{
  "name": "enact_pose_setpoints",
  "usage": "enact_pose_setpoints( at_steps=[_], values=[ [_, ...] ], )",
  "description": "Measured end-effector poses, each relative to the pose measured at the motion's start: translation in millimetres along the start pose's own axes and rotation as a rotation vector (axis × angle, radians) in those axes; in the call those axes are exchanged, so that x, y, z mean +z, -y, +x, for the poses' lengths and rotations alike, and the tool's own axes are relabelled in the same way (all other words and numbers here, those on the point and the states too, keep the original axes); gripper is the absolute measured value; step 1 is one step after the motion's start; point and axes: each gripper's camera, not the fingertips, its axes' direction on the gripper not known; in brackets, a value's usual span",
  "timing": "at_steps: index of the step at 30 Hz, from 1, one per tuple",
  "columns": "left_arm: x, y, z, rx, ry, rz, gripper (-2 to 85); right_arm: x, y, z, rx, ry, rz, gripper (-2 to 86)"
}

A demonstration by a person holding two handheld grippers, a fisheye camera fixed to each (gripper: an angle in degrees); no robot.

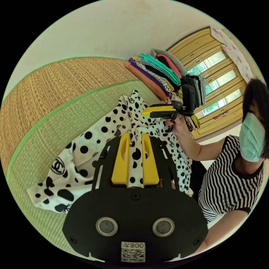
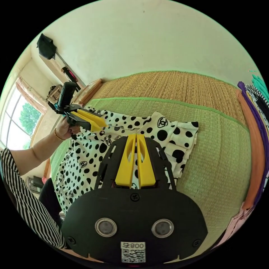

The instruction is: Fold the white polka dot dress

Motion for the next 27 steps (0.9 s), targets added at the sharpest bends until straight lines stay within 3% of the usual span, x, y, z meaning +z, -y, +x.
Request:
enact_pose_setpoints(
  at_steps=[4,10,19,27],
  values=[
    [-16.7,-40.3,1.1,-0.018,0.095,-0.083,8.0,17.3,5.9,-25.7,-0.094,0.063,-0.066,0.0],
    [-25.6,-82.9,1.5,-0.043,0.277,-0.130,6.2,44.5,13.7,-34.0,-0.084,-0.058,-0.130,0.1],
    [-46.4,-131.9,7.0,-0.064,0.285,-0.047,7.6,47.5,13.4,-26.1,0.004,0.006,-0.094,0.5],
    [-69.1,-178.4,19.4,-0.037,0.304,-0.055,9.6,65.7,35.9,-111.1,-0.280,0.126,-0.089,6.4]
  ],
)
